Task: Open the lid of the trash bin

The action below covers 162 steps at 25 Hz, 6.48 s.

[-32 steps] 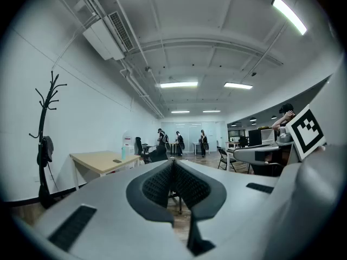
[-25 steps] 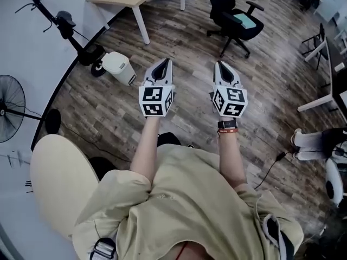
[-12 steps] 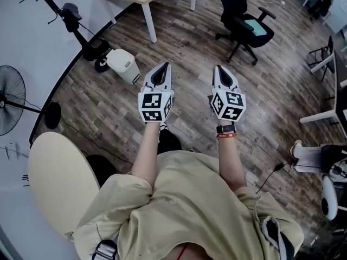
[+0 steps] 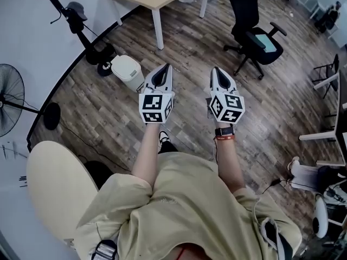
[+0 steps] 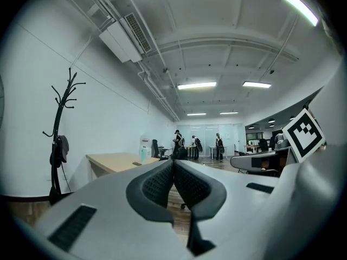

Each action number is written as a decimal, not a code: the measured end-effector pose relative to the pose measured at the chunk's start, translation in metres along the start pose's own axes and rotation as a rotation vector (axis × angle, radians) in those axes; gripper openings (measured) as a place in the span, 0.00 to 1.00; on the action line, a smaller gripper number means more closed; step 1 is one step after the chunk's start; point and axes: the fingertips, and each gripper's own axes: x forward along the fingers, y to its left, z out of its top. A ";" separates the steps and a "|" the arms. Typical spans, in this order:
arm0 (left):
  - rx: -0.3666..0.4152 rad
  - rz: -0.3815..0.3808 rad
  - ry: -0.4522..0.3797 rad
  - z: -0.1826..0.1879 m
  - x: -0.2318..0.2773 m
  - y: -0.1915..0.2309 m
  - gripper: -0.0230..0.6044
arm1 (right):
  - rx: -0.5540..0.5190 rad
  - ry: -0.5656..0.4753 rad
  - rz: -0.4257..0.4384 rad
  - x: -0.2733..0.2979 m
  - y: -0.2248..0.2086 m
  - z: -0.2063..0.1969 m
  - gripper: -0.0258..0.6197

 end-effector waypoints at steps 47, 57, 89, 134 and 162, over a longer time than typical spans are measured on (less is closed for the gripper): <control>-0.100 0.572 0.136 -0.075 0.070 0.506 0.08 | -0.103 0.301 0.781 0.482 0.366 -0.101 0.06; -0.180 0.612 0.211 -0.127 0.099 0.556 0.08 | -0.128 0.460 0.859 0.540 0.387 -0.164 0.06; -0.395 0.575 0.379 -0.407 0.133 0.628 0.08 | -0.225 0.904 0.915 0.640 0.390 -0.490 0.06; -0.543 0.507 0.464 -0.655 0.167 0.670 0.08 | -0.325 1.240 0.806 0.707 0.362 -0.786 0.06; -0.576 0.534 0.481 -0.658 0.158 0.662 0.08 | -0.263 1.232 0.795 0.707 0.358 -0.788 0.06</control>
